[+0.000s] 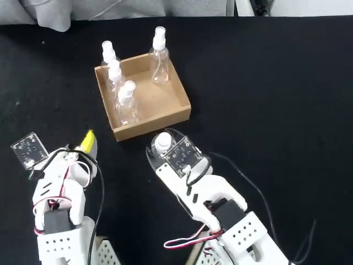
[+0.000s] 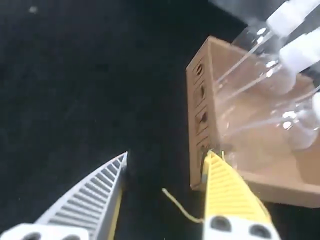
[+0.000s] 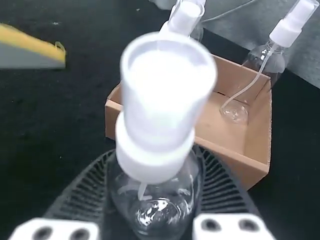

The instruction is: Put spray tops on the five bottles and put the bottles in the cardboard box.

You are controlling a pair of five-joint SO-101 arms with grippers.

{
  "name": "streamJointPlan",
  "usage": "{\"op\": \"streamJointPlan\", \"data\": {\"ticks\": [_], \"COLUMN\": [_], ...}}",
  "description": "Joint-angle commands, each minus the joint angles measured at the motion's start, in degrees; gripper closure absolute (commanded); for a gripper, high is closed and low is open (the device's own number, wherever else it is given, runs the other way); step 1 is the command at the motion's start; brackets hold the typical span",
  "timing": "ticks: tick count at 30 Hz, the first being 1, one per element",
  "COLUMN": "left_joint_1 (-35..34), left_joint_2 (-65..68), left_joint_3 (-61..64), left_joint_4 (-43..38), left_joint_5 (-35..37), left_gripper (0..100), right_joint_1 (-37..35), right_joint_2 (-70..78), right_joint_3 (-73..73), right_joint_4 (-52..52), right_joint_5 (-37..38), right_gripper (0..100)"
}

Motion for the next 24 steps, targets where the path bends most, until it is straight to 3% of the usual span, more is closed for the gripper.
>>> {"op": "streamJointPlan", "data": {"ticks": [1,10,24], "left_joint_1": [-0.66,-0.66,-0.66], "left_joint_2": [-0.79,-0.79,-0.7], "left_joint_3": [1.19,5.49,6.2], "left_joint_4": [-0.35,-5.45,-6.68], "left_joint_5": [-0.35,-0.35,-0.35], "left_gripper": [77,77,77], "right_joint_1": [1.41,1.76,3.96], "right_joint_2": [-1.54,-1.54,-0.92], "right_joint_3": [-0.57,-1.63,-18.59], "right_joint_4": [0.18,0.7,16.62], "right_joint_5": [0.0,0.0,-0.09], "right_gripper": [90.0,90.0,90.0]}}
